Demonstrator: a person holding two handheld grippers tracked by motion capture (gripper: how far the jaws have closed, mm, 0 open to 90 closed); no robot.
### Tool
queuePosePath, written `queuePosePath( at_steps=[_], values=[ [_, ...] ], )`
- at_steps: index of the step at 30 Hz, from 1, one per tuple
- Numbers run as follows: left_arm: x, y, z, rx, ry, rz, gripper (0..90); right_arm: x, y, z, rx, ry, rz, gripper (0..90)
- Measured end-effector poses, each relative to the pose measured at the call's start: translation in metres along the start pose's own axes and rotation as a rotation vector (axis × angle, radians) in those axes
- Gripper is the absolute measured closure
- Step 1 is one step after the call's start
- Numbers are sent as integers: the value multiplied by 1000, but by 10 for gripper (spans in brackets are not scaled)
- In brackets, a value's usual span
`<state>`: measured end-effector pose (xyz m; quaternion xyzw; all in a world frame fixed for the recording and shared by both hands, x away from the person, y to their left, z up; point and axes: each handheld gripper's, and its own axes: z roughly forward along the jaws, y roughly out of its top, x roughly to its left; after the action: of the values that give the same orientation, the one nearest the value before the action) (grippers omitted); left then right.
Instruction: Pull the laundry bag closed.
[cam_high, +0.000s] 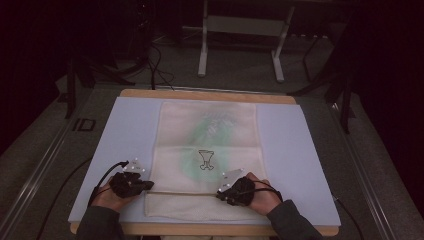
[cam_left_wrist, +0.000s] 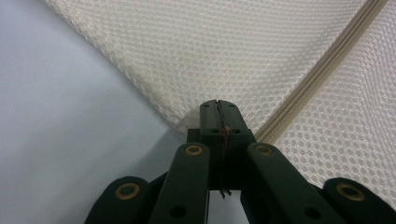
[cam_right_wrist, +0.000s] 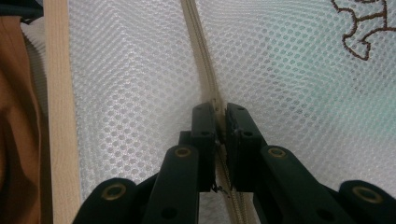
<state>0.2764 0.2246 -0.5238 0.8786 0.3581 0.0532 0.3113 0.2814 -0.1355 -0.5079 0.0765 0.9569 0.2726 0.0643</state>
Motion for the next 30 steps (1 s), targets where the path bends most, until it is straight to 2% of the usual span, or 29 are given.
queuePosePath(
  at_steps=[30],
  values=[
    [0,0,0,0,-1,-1,900,-4,-20,-12,12,-8,27,831]
  ],
)
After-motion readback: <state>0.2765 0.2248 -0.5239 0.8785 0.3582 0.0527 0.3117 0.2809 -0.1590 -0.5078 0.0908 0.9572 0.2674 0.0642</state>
